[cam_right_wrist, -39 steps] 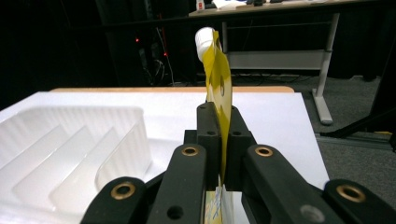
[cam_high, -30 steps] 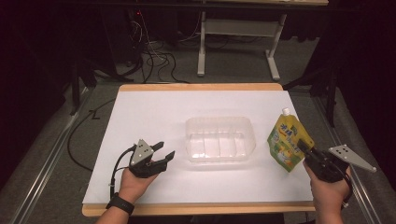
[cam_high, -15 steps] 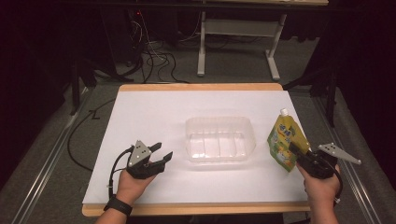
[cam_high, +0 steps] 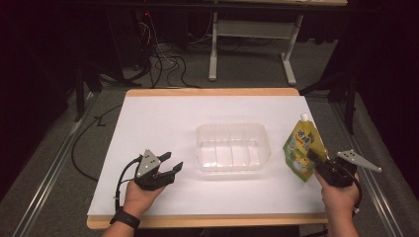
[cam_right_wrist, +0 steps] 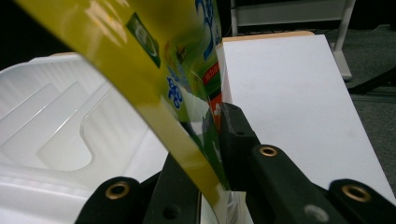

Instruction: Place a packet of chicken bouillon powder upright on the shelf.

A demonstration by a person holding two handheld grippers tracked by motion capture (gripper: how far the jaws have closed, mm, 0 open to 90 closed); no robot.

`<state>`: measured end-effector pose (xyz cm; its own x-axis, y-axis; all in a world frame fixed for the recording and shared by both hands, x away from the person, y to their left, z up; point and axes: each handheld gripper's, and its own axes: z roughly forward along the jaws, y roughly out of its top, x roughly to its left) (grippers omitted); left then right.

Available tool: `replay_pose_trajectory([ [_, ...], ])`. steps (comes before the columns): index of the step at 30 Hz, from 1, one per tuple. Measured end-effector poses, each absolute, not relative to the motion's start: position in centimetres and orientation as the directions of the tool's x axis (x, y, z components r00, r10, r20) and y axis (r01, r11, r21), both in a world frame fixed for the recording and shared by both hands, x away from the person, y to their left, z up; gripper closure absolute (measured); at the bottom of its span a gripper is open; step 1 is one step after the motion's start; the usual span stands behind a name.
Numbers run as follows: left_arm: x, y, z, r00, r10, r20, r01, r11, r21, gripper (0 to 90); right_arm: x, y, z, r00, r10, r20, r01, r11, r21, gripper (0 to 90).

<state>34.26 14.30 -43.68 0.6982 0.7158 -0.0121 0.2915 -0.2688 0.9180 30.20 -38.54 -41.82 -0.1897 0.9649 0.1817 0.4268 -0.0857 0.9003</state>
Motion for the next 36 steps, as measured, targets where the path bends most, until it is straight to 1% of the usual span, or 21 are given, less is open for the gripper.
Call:
replay_pose_trajectory([
  [5, 34.3, 14.3, -43.7, 0.699, 0.715, -0.013, 0.292, -0.269, 0.918, 43.8, 30.0, -38.9, -41.5, -0.185, 0.959, 0.214, 0.414, -0.121, 0.902, 87.6],
  [17, 34.3, 14.2, -43.8, 0.699, 0.715, -0.014, 0.295, -0.270, 0.917, 43.7, 29.3, -38.9, -39.9, -0.194, 0.956, 0.221, 0.364, -0.139, 0.921, 87.6],
  [28, 34.1, 14.0, -43.8, 0.693, 0.720, -0.006, 0.290, -0.272, 0.918, 41.1, 28.9, -37.6, -37.5, -0.211, 0.953, 0.219, 0.291, -0.152, 0.945, 87.7],
  [33, 34.0, 14.0, -43.9, 0.699, 0.715, -0.014, 0.293, -0.269, 0.918, 40.8, 29.1, -37.0, -36.9, -0.231, 0.947, 0.224, 0.282, -0.155, 0.947, 87.8],
  [36, 33.9, 13.9, -43.9, 0.707, 0.707, -0.020, 0.297, -0.271, 0.916, 40.8, 29.4, -35.9, -36.1, -0.245, 0.947, 0.209, 0.273, -0.140, 0.952, 87.7],
])
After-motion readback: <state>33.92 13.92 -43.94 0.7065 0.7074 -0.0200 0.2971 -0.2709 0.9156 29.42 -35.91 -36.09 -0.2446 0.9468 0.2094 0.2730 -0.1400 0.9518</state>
